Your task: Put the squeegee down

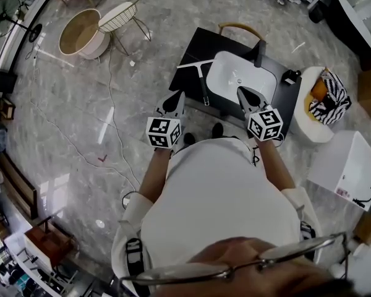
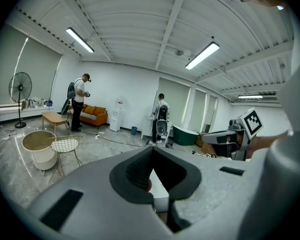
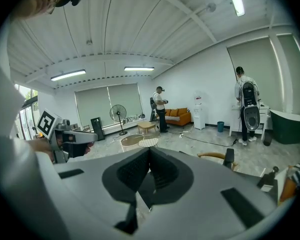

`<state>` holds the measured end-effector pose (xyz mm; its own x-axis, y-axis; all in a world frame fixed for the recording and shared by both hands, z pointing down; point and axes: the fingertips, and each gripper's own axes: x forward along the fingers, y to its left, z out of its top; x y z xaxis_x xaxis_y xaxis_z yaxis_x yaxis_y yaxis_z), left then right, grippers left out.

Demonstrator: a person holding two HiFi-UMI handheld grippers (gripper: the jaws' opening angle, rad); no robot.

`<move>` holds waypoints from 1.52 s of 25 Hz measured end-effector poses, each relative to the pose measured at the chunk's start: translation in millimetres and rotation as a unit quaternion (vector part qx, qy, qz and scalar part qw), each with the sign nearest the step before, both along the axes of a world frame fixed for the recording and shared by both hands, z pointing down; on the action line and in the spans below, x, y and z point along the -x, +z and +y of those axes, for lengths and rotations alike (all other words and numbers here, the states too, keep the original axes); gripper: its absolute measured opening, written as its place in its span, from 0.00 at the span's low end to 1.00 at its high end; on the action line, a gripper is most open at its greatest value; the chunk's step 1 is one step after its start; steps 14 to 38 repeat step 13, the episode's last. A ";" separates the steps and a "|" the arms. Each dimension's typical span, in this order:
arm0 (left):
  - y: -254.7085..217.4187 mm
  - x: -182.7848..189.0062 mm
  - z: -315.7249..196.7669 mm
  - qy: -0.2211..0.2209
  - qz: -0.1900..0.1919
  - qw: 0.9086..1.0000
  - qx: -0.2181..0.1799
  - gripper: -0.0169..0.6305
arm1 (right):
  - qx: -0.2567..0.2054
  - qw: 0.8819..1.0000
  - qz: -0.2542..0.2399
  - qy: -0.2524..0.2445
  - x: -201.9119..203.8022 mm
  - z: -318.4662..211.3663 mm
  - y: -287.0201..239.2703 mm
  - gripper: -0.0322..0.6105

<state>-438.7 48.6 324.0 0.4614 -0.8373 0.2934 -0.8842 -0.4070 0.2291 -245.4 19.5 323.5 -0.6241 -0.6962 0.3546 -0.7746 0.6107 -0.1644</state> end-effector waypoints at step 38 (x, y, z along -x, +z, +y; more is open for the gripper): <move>-1.1 2.7 4.9 0.015 -0.008 1.000 -0.007 0.03 | -0.003 1.000 0.008 0.009 1.9 8.0 -0.9 0.06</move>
